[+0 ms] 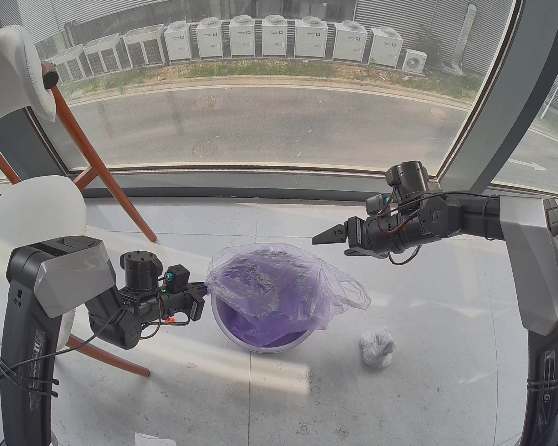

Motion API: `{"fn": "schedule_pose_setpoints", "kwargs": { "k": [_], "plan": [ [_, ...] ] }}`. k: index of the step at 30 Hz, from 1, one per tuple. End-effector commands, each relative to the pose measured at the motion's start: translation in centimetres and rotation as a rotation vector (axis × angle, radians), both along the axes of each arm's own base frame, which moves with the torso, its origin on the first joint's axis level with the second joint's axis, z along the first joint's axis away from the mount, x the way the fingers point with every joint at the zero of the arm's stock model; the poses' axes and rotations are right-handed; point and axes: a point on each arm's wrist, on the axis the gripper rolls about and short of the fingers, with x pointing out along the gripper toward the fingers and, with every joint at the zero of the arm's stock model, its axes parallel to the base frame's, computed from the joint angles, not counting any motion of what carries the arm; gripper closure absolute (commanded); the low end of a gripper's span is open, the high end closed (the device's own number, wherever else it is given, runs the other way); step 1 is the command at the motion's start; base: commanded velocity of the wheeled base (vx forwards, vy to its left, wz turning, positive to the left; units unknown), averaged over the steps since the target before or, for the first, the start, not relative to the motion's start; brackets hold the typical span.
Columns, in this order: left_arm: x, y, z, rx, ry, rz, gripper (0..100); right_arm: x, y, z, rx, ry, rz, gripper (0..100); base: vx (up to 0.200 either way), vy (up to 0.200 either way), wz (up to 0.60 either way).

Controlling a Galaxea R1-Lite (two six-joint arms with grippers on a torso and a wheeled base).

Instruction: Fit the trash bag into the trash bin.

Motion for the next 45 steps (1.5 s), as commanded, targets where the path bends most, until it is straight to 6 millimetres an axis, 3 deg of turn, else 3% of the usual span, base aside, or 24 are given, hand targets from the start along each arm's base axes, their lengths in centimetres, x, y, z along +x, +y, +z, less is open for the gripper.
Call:
{"fn": "schedule_pose_setpoints", "kwargs": {
  "k": [1,11,12,23,29,30,32,38,45],
  "plan": [
    [-0.1,-0.5,0.1,-0.003,-0.002,-0.011,100,0.2,0.3,-2.3,-0.076,0.001,-0.005,0,0.000,0.000,0.00],
    [-0.1,-0.5,0.0,-0.002,-0.001,-0.011,100,1.3,2.5,-4.9,-0.070,-0.020,0.029,0,0.000,0.000,0.00],
    [-0.1,-0.5,0.0,-0.002,-0.001,-0.011,100,1.2,2.7,-5.0,-0.070,-0.020,0.034,100,0.000,0.000,0.00],
    [-0.1,-0.5,0.1,-0.003,-0.002,-0.009,100,0.5,3.9,-5.4,-0.083,-0.008,0.063,100,0.000,0.000,0.00],
    [-0.1,-0.4,0.0,-0.003,0.000,-0.006,100,0.2,3.4,-4.3,-0.074,0.000,0.055,100,0.000,0.000,0.00],
    [-0.2,-0.3,-0.1,-0.001,0.004,-0.005,100,-1.1,3.1,-2.6,-0.076,0.013,0.061,100,0.000,0.000,0.00],
    [-0.4,-0.1,-0.3,0.000,0.016,-0.003,100,-2.8,2.7,-2.1,-0.085,0.066,0.081,100,0.000,0.000,0.00],
    [-0.5,0.2,-0.4,0.001,0.017,0.004,100,-6.7,3.0,-4.2,-0.089,0.201,0.168,100,0.000,0.000,0.00],
    [-0.2,0.8,-0.2,-0.002,0.011,0.023,100,-8.5,5.8,-6.1,-0.027,0.145,0.237,100,0.000,0.000,0.00]
  ]
}}
